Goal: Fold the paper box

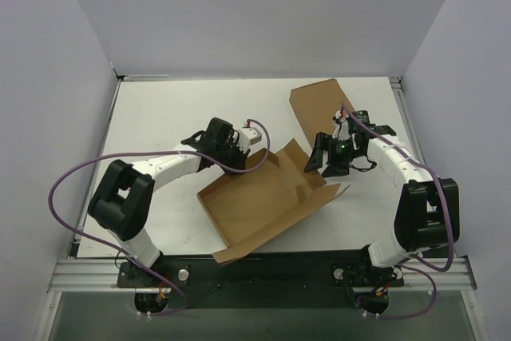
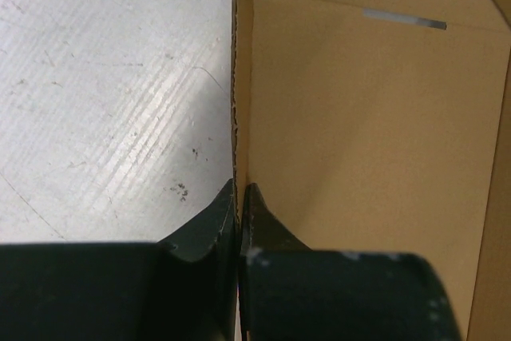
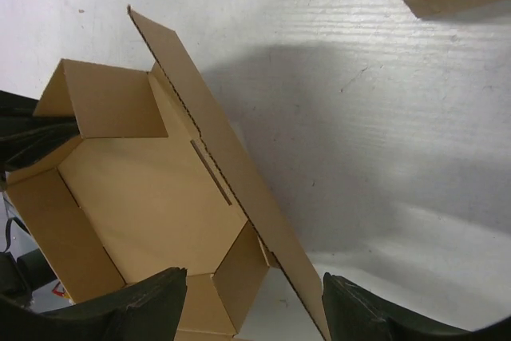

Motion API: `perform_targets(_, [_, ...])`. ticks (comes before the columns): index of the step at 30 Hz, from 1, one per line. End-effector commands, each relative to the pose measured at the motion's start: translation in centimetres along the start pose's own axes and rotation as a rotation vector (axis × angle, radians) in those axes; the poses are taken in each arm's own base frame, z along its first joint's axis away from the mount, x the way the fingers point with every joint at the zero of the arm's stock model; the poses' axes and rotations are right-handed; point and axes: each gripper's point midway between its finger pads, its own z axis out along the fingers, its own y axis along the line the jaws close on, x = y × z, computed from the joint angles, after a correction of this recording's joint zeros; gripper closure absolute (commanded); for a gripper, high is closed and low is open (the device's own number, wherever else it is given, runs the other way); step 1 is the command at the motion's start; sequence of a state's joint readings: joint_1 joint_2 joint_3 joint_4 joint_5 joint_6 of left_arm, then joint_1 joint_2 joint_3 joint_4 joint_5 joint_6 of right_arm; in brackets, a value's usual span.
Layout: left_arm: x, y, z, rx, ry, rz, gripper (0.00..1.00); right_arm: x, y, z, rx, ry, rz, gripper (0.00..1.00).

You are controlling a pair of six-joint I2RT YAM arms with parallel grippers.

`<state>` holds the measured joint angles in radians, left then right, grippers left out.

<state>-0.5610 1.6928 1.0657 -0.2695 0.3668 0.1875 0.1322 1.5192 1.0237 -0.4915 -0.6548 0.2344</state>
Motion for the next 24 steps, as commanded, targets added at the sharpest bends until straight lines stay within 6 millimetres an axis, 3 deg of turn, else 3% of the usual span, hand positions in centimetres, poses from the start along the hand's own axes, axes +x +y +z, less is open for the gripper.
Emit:
perform_targets(1, [-1.2,-0.5,-1.3,0.001,-0.067,-0.016,1.0,-0.6,0.5,-0.6,-0.042,-0.02,-0.054,0.32])
perform_targets(10, [-1.5,-0.3,-1.8,-0.033,-0.1,-0.029,1.0,-1.3,2.4,0.7,-0.086,0.029,-0.127,0.48])
perform_targets(19, [-2.7,-0.7,-2.7,-0.039,-0.119,-0.005,1.0,-1.8,4.1,0.4,-0.084,0.036,-0.188,0.84])
perform_targets(24, [-1.7,-0.7,-2.4,-0.039,-0.056,-0.029,1.0,-1.8,7.0,-0.9,-0.069,0.022,-0.287,0.86])
